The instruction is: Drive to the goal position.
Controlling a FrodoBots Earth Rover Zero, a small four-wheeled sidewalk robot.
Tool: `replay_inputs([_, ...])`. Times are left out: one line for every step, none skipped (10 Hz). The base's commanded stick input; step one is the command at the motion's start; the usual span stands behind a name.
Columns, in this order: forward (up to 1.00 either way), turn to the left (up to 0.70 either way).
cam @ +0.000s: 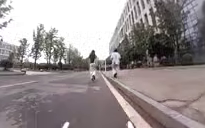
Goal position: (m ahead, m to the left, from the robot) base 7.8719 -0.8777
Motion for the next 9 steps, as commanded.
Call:
replay_inputs([0.60, 0.00])
replay_inputs([0.60, 0.00])
replay_inputs([0.60, 0.00])
replay_inputs([0.60, 0.00])
replay_inputs([0.60, 0.00])
replay_inputs([0.60, 0.00])
replay_inputs([0.60, 0.00])
replay_inputs([0.60, 0.00])
replay_inputs([0.60, 0.00])
